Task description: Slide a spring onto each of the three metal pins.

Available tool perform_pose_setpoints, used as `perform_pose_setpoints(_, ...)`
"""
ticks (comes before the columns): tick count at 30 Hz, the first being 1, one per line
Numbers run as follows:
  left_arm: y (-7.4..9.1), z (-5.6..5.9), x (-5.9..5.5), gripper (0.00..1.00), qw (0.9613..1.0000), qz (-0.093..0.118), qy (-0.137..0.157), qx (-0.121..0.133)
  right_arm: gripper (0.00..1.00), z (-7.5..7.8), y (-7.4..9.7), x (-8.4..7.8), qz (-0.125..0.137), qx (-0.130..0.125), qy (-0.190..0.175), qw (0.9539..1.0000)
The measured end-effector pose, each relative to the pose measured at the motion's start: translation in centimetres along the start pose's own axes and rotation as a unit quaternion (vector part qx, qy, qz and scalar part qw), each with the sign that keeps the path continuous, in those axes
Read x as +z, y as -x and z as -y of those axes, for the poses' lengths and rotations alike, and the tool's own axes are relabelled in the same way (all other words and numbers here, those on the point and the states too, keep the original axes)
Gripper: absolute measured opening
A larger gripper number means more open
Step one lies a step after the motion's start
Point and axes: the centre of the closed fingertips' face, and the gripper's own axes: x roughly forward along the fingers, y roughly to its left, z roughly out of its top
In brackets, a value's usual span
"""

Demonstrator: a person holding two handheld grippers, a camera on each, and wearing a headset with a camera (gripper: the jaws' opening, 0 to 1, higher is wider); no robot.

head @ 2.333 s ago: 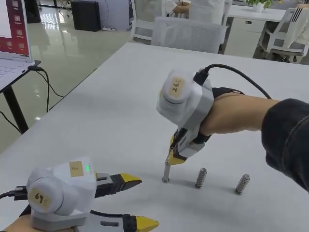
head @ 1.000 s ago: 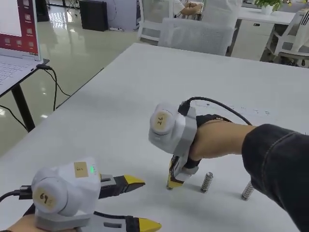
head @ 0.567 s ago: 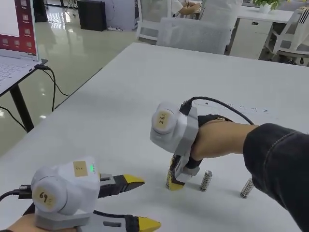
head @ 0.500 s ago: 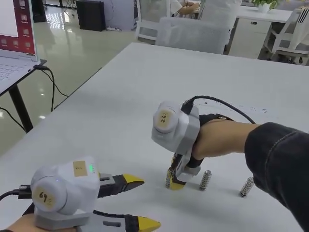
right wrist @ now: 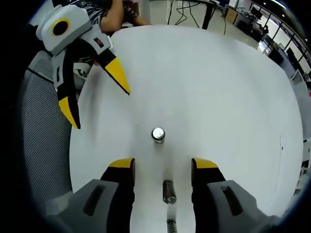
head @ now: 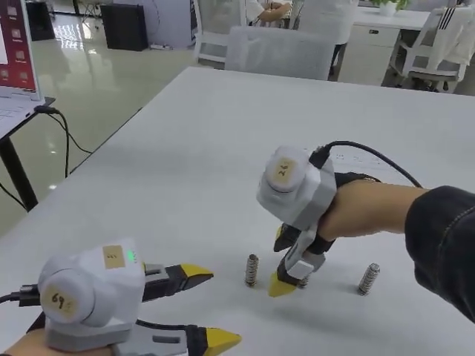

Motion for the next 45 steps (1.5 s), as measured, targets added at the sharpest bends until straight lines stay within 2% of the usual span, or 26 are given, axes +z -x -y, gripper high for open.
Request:
perform_pose_setpoints(13, -0.5, -0.2, 0.2, 0.5, 1.0, -0.005, -0.002, -0.003, 0.56, 1.1, 1.8, -2.6, 0.039, -0.028, -0.05, 0.9976)
perform_pose_setpoints(24, -0.6, -0.5, 0.1, 0.51, 1.0, -0.008, 0.0, -0.001, 0.63, 1.6, 3.4, -4.7, 0.08, -0.053, -0.092, 0.9911)
perform_pose_setpoints(30, -0.6, -0.6, 0.0, 0.52, 0.9999, -0.011, 0.0, 0.0, 0.67, 1.7, 4.5, -5.9, 0.108, -0.073, -0.119, 0.9843)
perform_pose_setpoints(35, -0.7, -0.8, 0.0, 0.53, 0.9999, -0.01, 0.0, 0.003, 0.68, 1.8, 5.5, -7.0, 0.138, -0.088, -0.143, 0.9761)
perform_pose_setpoints(41, -0.8, -0.9, -0.1, 0.54, 0.9999, -0.011, 0.001, 0.004, 0.71, 1.1, 6.2, -8.8, 0.169, -0.109, -0.169, 0.9649)
perform_pose_setpoints(45, -0.9, -0.8, -0.1, 0.55, 0.9999, -0.011, 0.002, 0.004, 0.72, 0.4, 6.3, -9.7, 0.178, -0.114, -0.18, 0.9606)
